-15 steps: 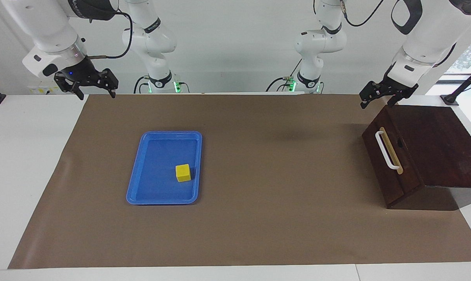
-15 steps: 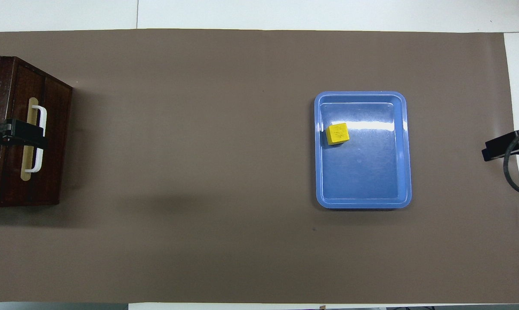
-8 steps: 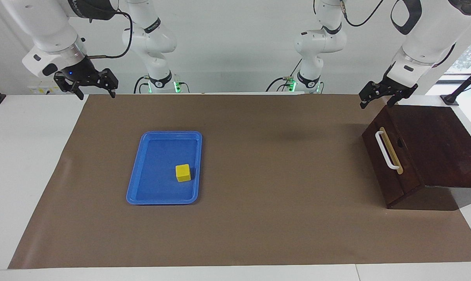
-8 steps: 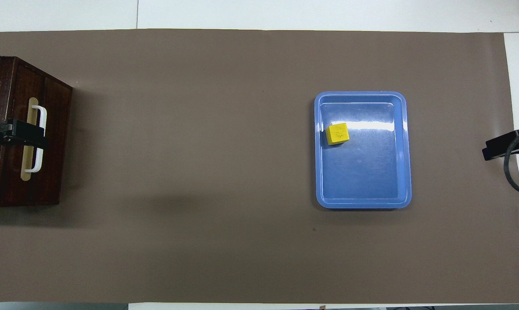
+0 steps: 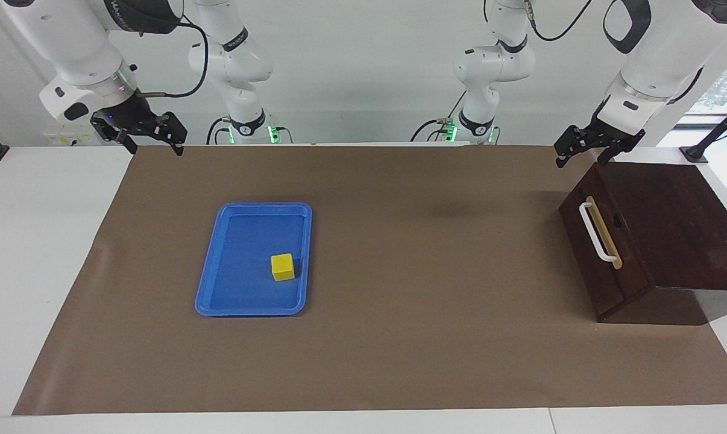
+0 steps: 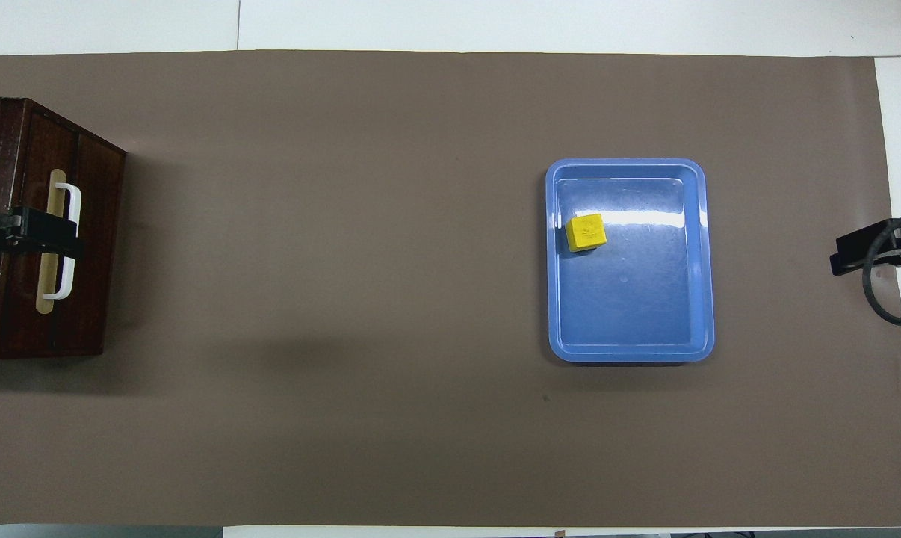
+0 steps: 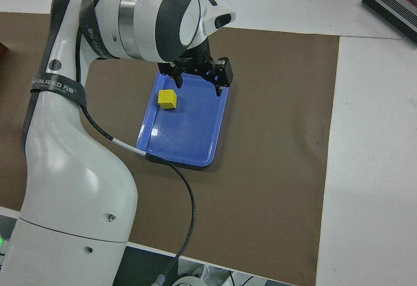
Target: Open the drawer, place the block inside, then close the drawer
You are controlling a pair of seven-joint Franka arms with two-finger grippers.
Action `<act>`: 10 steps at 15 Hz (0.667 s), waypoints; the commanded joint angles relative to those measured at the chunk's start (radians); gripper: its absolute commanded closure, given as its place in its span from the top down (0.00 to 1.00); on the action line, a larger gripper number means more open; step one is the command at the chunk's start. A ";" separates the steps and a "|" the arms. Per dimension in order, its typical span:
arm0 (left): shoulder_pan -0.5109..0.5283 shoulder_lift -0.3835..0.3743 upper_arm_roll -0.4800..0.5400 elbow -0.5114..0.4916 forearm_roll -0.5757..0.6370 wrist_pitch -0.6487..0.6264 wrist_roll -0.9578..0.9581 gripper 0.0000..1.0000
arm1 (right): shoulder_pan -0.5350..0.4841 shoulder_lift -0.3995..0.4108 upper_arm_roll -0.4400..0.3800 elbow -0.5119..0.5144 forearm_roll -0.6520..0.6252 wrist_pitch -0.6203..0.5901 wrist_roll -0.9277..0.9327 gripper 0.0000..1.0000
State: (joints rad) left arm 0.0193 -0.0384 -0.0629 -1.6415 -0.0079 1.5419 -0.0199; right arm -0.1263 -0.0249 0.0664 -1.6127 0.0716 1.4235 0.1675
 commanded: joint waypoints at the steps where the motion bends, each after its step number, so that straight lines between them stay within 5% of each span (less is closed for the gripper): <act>1: 0.005 -0.011 -0.002 -0.008 -0.014 -0.003 0.006 1.00 | -0.030 -0.030 0.007 -0.139 0.146 0.086 0.281 1.00; 6: 0.005 -0.011 -0.002 -0.008 -0.014 -0.003 0.006 1.00 | -0.050 0.108 0.007 -0.208 0.436 0.202 0.700 1.00; 10: 0.005 -0.011 -0.002 -0.008 -0.014 -0.003 0.008 1.00 | -0.050 0.157 0.007 -0.320 0.629 0.337 0.791 1.00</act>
State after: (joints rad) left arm 0.0193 -0.0384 -0.0629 -1.6415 -0.0079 1.5419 -0.0199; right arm -0.1598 0.1362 0.0642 -1.8621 0.6189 1.7047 0.9198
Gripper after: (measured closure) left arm 0.000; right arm 0.000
